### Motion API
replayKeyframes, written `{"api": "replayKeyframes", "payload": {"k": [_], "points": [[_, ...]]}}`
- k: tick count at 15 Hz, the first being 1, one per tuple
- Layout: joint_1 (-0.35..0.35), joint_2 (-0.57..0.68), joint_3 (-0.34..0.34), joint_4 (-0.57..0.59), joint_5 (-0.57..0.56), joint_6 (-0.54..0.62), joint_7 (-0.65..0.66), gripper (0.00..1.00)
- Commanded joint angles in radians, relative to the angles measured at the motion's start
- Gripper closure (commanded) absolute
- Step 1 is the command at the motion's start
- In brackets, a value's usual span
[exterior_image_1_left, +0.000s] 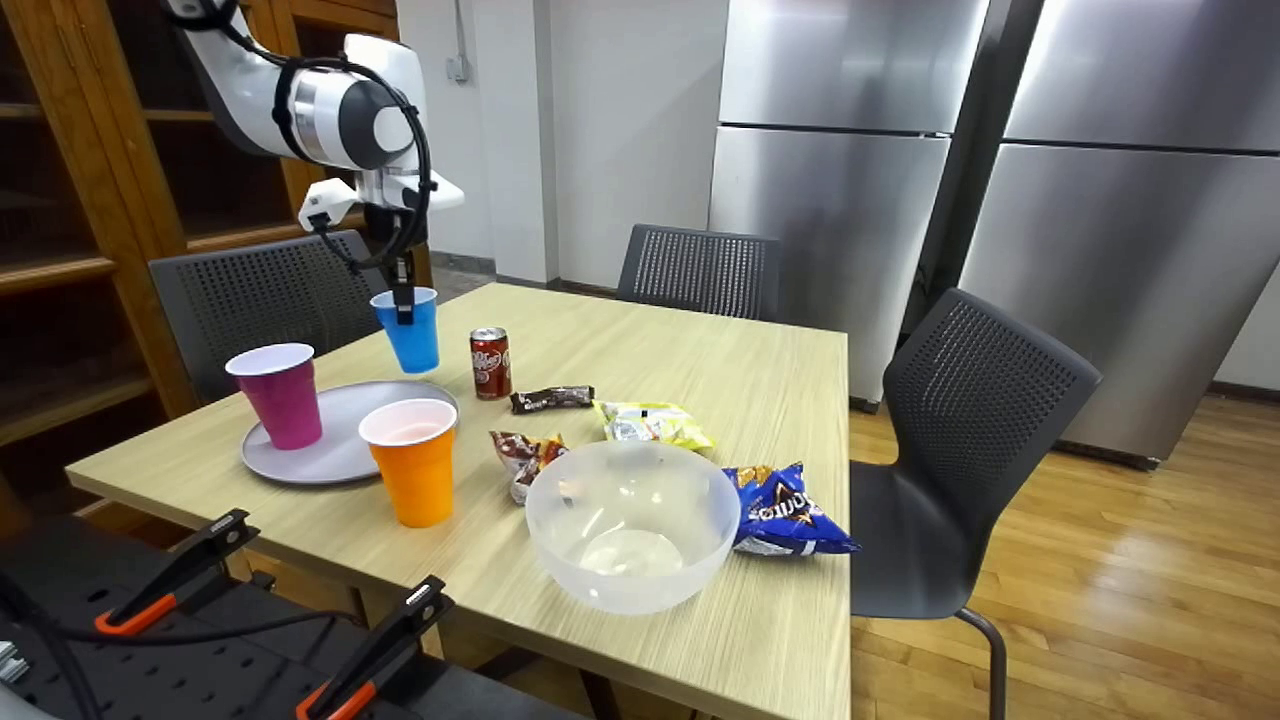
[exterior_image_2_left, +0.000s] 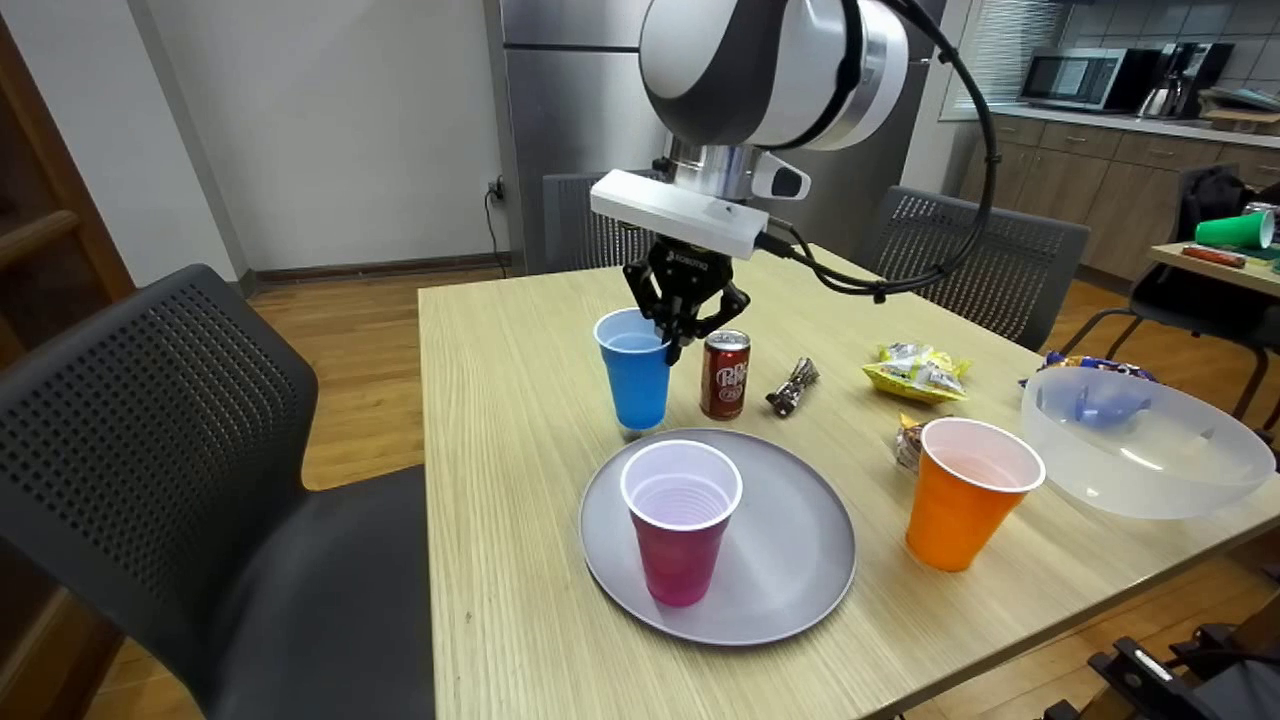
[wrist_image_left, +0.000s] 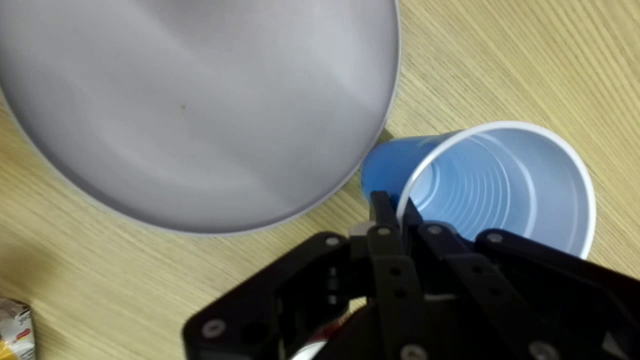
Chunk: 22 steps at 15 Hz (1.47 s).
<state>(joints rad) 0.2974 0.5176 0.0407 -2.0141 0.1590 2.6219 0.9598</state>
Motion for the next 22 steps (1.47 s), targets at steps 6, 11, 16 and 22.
{"api": "replayKeyframes", "payload": {"k": [6,11,16,22], "points": [[-0.045,-0.141,0.042,-0.212,0.036,0.026,-0.110,0.99],[-0.066,-0.132,0.060,-0.230,0.080,0.008,-0.169,0.99],[-0.074,-0.123,0.064,-0.232,0.115,-0.001,-0.204,0.99],[-0.072,-0.137,0.066,-0.243,0.127,-0.007,-0.222,0.56]]}}
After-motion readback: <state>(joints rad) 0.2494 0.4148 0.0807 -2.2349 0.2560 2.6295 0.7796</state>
